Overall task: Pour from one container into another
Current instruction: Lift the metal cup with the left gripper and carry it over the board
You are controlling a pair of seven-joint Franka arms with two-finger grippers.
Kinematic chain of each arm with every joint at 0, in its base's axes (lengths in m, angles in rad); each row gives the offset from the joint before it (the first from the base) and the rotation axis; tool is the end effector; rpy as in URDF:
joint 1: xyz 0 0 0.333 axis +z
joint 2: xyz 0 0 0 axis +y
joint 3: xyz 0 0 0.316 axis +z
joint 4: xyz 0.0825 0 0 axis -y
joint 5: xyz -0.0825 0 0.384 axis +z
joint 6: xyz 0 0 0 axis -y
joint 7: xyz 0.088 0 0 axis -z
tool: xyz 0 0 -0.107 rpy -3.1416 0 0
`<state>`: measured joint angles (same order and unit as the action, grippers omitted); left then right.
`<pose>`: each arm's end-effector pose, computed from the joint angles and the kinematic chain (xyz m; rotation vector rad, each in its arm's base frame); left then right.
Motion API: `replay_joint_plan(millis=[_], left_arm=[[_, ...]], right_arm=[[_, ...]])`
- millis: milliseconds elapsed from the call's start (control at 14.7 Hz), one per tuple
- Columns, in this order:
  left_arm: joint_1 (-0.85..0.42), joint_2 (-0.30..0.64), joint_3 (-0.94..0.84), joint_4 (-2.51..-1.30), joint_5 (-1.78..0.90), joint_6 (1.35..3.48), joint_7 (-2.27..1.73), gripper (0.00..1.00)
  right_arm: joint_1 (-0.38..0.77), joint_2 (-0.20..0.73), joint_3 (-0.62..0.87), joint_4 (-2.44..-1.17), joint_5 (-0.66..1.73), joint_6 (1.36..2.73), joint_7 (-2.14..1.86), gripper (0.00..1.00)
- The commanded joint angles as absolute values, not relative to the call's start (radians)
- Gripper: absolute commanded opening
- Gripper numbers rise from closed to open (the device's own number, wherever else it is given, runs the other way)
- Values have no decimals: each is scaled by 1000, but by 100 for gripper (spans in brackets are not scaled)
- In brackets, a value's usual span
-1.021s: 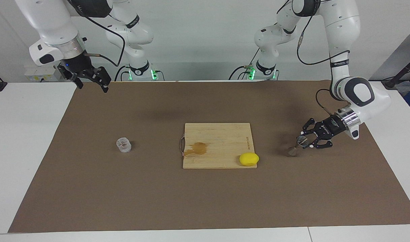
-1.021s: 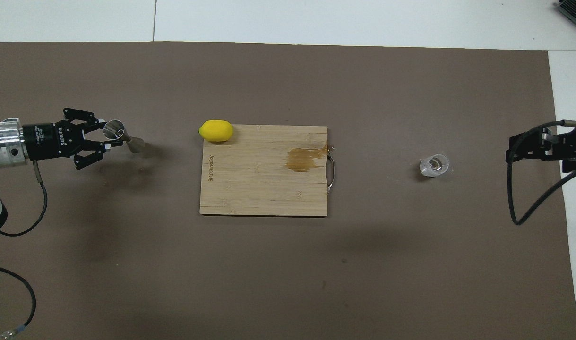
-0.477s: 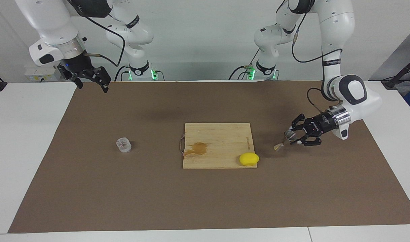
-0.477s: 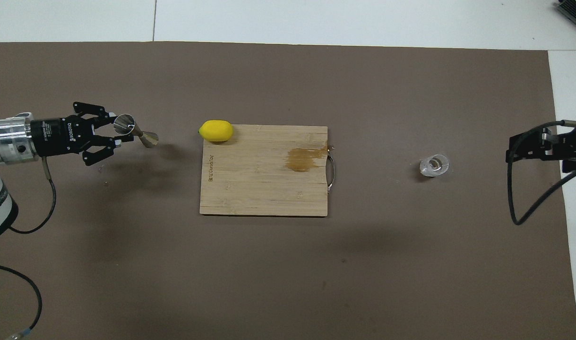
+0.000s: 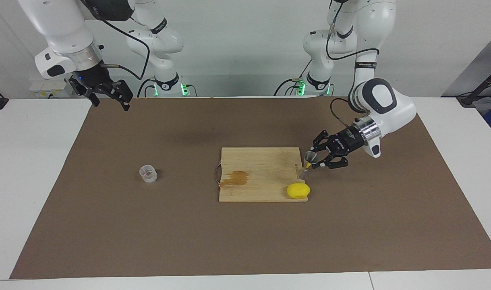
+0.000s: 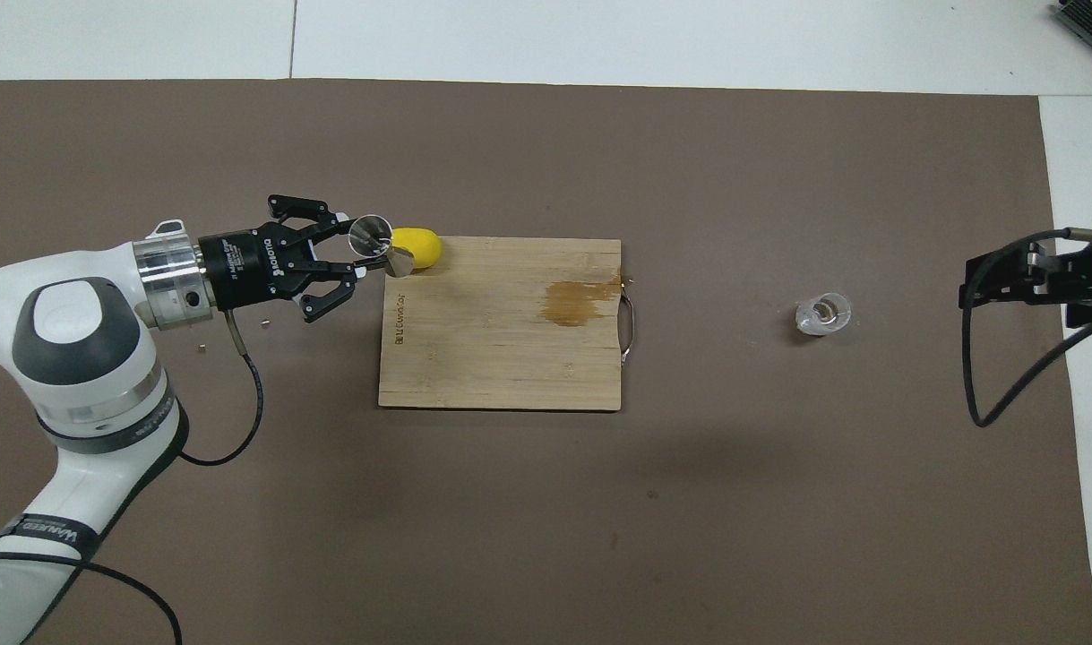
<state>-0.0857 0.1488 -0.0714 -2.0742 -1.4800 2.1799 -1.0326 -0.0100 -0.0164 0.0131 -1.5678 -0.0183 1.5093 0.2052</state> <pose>0.5747 -0.1278 0.3827 1.2328 1.6654 -0.7982 0.5431 -0.0003 0.6297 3.1022 -0.3157 -0.0623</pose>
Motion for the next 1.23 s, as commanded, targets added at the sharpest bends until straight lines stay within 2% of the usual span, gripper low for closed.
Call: replay_joint_plan(millis=[0,681,1157], left_arm=[[-196,118,-54,-2121,-1600,2311,-1002,0],[-552,133,-52,-2112,-1982,2663,-852,0],[-653,244,-51,-1994,-2072,2766,-816,0]], right_arm=[[-28,-21,20,-1574,-2,1506,175,100],[-25,-31,20,-1572,-2,1499,161,100],[-18,-58,20,-1612,-2,1499,163,100]])
